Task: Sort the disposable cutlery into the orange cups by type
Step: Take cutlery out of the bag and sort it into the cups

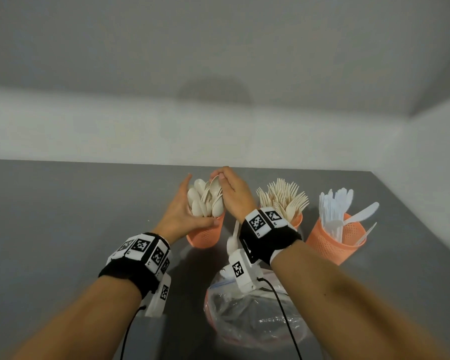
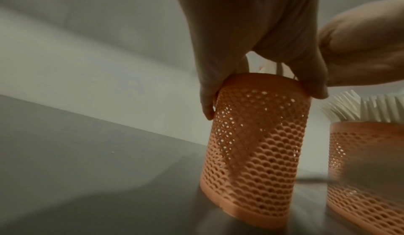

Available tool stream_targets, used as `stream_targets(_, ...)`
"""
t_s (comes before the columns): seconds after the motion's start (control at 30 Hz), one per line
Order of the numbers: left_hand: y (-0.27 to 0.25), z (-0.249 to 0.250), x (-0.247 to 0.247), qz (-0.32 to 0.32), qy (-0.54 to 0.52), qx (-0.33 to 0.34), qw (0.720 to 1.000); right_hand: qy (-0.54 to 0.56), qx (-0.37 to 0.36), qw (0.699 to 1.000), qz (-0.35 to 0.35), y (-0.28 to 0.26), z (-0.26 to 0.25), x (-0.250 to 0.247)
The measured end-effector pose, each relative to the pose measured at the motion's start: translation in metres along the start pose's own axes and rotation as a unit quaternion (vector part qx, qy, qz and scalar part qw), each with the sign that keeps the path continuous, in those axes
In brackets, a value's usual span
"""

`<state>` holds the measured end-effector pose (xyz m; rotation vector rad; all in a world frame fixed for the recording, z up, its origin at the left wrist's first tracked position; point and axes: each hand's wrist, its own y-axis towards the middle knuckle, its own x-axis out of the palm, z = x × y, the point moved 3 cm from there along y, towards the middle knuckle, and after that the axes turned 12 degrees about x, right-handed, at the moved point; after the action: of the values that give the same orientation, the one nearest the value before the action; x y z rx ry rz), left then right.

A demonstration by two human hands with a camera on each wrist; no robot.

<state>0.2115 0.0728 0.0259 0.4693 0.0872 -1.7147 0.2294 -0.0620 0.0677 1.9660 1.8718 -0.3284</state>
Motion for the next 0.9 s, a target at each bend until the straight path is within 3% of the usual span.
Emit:
stream_targets(0.23,0.001,0.000,-0.004,-0.021,0.031,-0.003,0.999,-0.072,0.050,0.988,-0.125,-0.004,-0.021,-0.021)
stream_targets(0.4,-0.001,-0.001,-0.006,-0.004,0.033,0.000,0.999,-0.050,0.047,0.997,-0.022,-0.008,-0.039,-0.071)
stream_targets(0.47,-0.003,0.000,-0.004,0.004,0.033,0.001,0.999,-0.060,0.086,0.994,-0.036,-0.019,-0.032,-0.070)
stream_targets(0.53,-0.004,0.001,-0.002,0.010,0.030,-0.001,0.999,-0.179,0.115,0.969,-0.122,-0.035,-0.015,-0.050)
stream_targets(0.63,-0.005,0.004,-0.002,0.005,0.025,0.001,1.000,-0.413,0.095,0.872,-0.245,-0.057,0.023,-0.009)
stream_targets(0.73,-0.007,0.002,-0.002,-0.002,0.014,0.002,1.000,-0.537,0.032,0.782,-0.315,-0.062,0.058,0.010)
stream_targets(0.8,-0.007,0.002,-0.001,-0.002,0.007,0.006,1.000,-0.547,0.014,0.774,-0.320,-0.058,0.071,0.012)
stream_targets(0.9,-0.007,0.001,-0.001,0.004,-0.001,0.011,1.000,-0.498,-0.024,0.817,-0.290,-0.058,0.065,0.010)
